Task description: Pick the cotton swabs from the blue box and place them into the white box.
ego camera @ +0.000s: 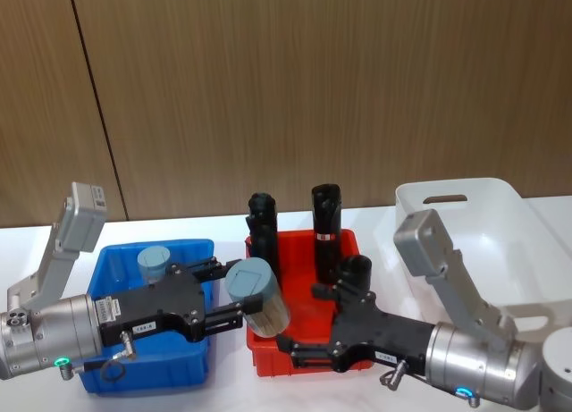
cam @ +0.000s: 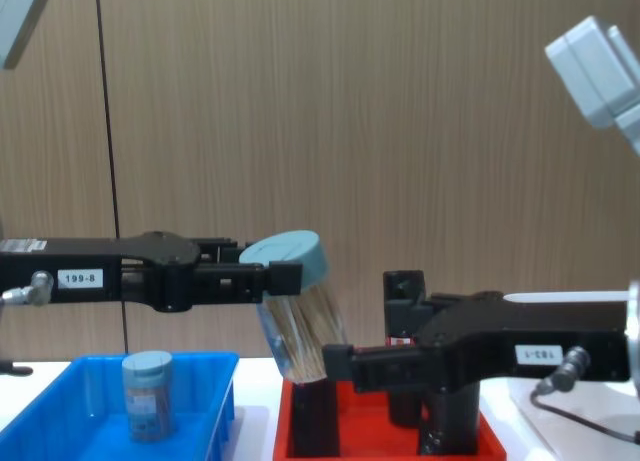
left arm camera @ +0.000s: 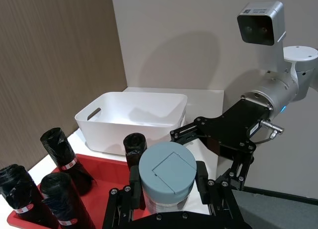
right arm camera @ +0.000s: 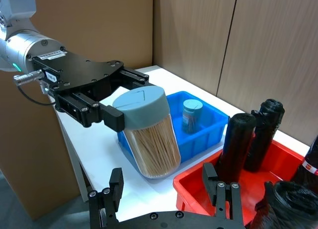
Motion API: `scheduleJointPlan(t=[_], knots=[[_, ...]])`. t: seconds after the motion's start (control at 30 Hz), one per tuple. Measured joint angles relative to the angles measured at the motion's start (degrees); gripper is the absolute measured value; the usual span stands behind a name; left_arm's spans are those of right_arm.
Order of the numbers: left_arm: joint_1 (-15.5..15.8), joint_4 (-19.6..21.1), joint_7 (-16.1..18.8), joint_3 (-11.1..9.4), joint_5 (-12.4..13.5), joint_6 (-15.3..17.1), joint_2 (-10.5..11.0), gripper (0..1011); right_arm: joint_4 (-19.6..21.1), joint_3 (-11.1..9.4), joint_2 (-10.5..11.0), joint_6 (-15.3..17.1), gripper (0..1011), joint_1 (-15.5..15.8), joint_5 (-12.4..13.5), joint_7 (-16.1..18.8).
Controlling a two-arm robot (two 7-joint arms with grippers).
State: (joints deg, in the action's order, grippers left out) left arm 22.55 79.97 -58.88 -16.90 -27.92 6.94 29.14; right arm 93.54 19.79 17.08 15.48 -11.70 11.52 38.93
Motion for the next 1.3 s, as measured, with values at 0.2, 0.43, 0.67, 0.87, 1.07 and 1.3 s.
scheduleJointPlan(t=[0.2, 0.43, 0.67, 0.87, 1.07, 1.3], knots=[[0.0, 0.0, 0.0, 0.0, 0.0, 0.0, 0.0, 660, -1.13, 0.64, -0.95, -0.27, 1002, -1.06, -0.53, 0.02], [0.0, 0.0, 0.0, 0.0, 0.0, 0.0, 0.0, 660, -2.01, 1.33, -1.88, -0.4, 1001, -2.01, -0.94, 0.2], [0.0, 0.0, 0.0, 0.0, 0.0, 0.0, 0.0, 660, -2.7, 2.23, -2.81, -0.44, 1001, -2.83, -1.47, 0.45], [0.0, 0.0, 0.0, 0.0, 0.0, 0.0, 0.0, 660, -3.18, 2.96, -3.51, -0.45, 1002, -3.36, -1.93, 0.72], [0.0, 0.0, 0.0, 0.0, 0.0, 0.0, 0.0, 660, -3.62, 3.62, -4.1, -0.49, 1002, -3.84, -2.42, 0.76], [0.0, 0.0, 0.0, 0.0, 0.0, 0.0, 0.0, 660, -4.36, 4.27, -4.79, -0.81, 1002, -4.45, -2.86, 0.61]])
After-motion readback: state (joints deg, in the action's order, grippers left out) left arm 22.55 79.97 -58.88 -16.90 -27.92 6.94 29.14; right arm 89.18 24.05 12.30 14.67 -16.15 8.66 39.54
